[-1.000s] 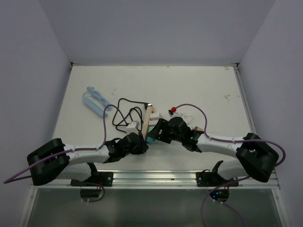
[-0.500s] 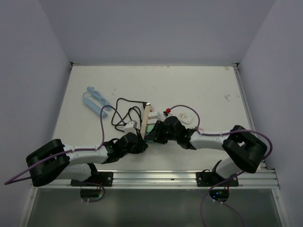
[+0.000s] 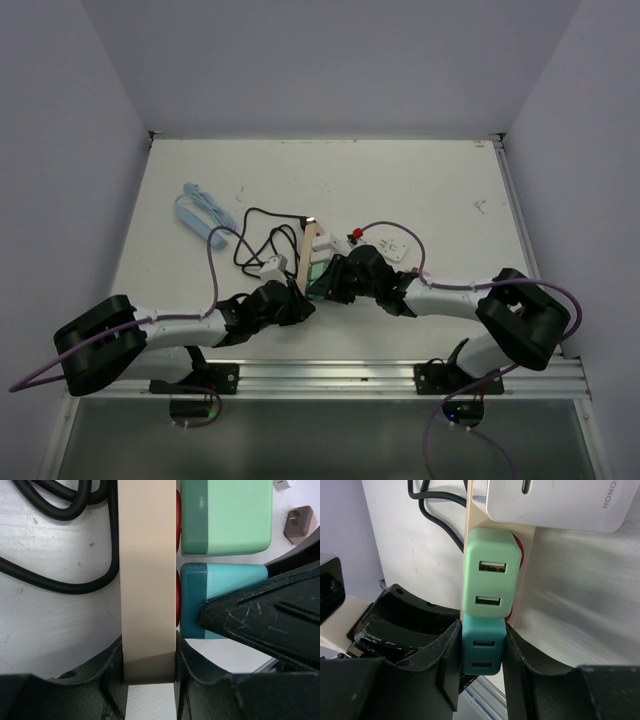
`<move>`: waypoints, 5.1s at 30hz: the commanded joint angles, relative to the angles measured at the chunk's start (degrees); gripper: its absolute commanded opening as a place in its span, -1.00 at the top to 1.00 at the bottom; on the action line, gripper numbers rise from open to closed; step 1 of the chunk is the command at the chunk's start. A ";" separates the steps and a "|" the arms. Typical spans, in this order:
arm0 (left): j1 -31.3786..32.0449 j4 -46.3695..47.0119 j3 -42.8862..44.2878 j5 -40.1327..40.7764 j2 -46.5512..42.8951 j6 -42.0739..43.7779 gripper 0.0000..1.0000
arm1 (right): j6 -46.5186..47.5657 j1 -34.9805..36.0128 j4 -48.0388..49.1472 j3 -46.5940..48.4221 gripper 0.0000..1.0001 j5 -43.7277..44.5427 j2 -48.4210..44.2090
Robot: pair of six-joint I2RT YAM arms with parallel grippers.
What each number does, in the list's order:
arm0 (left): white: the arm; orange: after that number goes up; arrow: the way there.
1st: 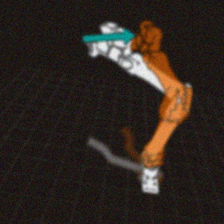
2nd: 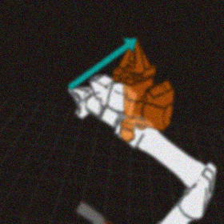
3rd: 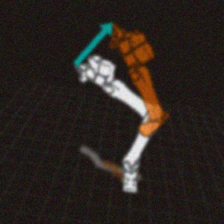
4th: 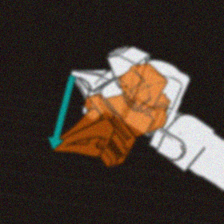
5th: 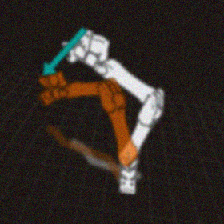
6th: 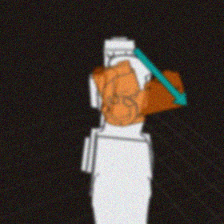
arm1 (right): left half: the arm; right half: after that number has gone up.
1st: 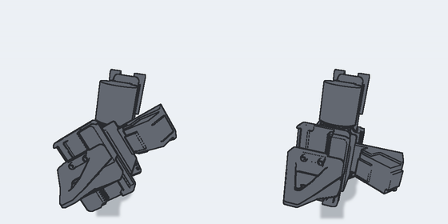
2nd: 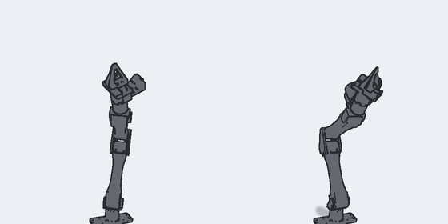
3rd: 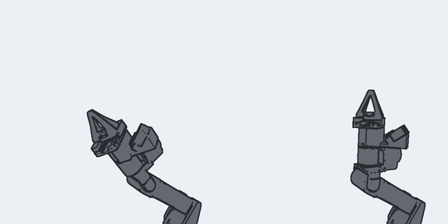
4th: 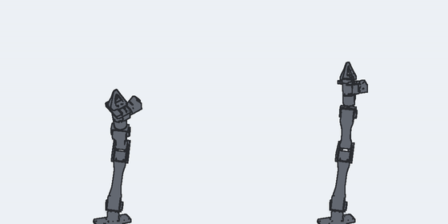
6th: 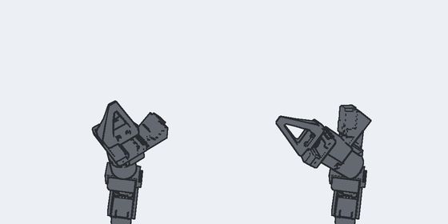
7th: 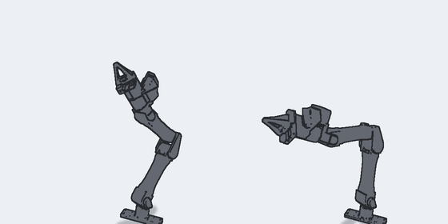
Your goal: Pull the plug off the socket
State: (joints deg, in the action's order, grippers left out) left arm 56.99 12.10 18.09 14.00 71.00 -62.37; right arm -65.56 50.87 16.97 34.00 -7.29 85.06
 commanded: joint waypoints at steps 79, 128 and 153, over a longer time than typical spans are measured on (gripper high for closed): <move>-6.54 -15.53 -0.59 7.98 -1.04 -5.94 1.00 | 10.19 -22.12 -17.96 -5.69 1.00 3.34 -23.36; -6.45 -0.67 -2.18 -2.05 0.89 1.37 1.00 | 8.18 -17.48 -7.76 4.05 -0.67 -8.35 -10.72; -6.54 -0.85 -1.30 -2.66 2.65 1.90 1.00 | 6.85 -8.77 -5.37 21.64 -0.07 -8.80 15.93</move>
State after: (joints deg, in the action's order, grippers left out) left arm 50.48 14.37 17.37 12.19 71.90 -63.29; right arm -58.94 41.76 11.16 53.60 -15.27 100.68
